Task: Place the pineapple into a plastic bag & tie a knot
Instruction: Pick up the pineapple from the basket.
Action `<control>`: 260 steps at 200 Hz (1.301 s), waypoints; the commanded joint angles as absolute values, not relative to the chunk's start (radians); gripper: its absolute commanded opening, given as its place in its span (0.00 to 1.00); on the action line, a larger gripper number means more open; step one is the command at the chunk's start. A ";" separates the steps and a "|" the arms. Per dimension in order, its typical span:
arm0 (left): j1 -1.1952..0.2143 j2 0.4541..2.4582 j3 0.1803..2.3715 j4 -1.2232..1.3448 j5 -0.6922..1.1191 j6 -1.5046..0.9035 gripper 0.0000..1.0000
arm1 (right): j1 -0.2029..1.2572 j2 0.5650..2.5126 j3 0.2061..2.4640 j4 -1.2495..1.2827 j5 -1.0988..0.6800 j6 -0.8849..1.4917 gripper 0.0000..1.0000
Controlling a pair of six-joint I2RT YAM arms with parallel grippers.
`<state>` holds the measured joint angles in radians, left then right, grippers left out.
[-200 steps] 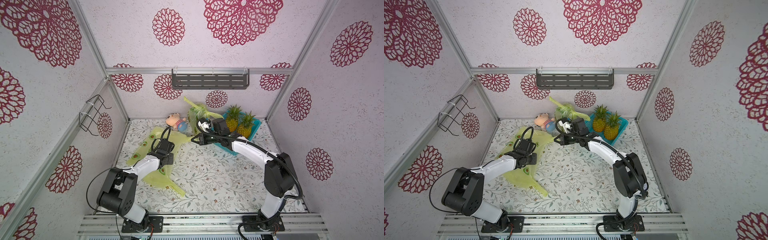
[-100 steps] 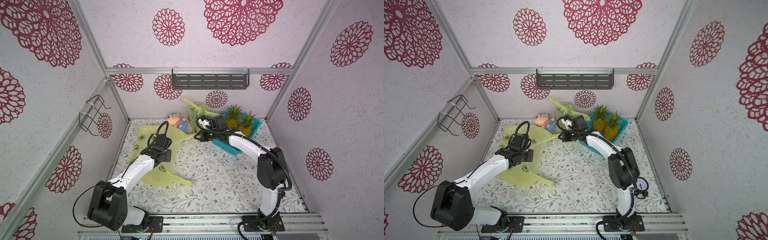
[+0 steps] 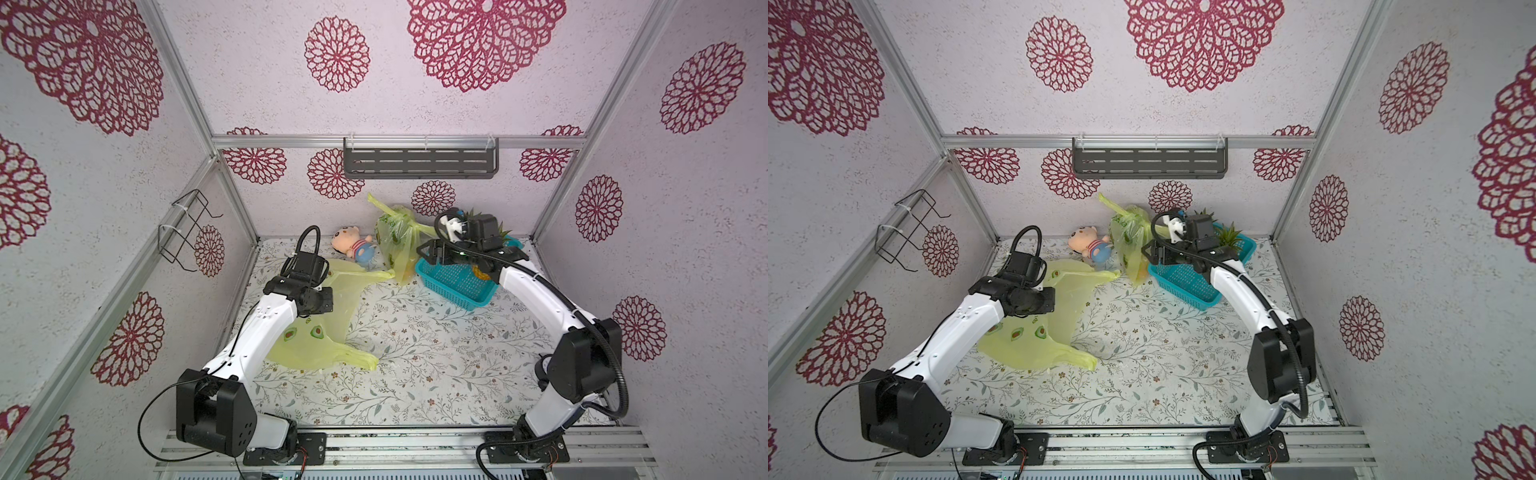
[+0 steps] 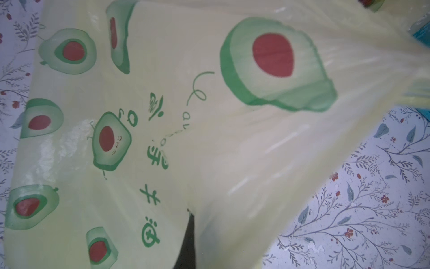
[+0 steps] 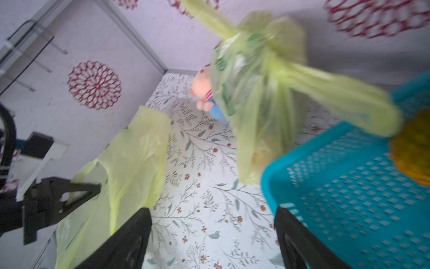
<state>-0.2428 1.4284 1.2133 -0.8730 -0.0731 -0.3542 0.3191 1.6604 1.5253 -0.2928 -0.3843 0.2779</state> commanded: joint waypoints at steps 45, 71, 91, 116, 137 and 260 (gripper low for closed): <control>-0.210 1.456 1.248 -0.880 0.086 -0.415 0.04 | 0.093 1.697 1.649 -0.434 0.003 0.224 0.87; -0.210 1.461 1.241 -0.881 0.089 -0.425 0.03 | 0.034 1.781 1.751 -0.477 0.066 0.213 0.88; -0.210 1.459 1.233 -0.876 0.091 -0.428 0.02 | 0.001 1.843 1.815 -0.479 0.058 0.207 0.90; -0.210 1.450 1.232 -0.870 0.086 -0.430 0.01 | -0.020 1.936 1.923 -0.516 -0.010 0.193 0.90; -0.210 1.440 1.229 -0.864 0.089 -0.431 0.01 | -0.022 2.002 1.998 -0.538 -0.055 0.192 0.84; -0.212 1.438 1.226 -0.844 0.092 -0.424 0.00 | -0.022 2.102 2.141 -0.559 -0.079 0.146 0.00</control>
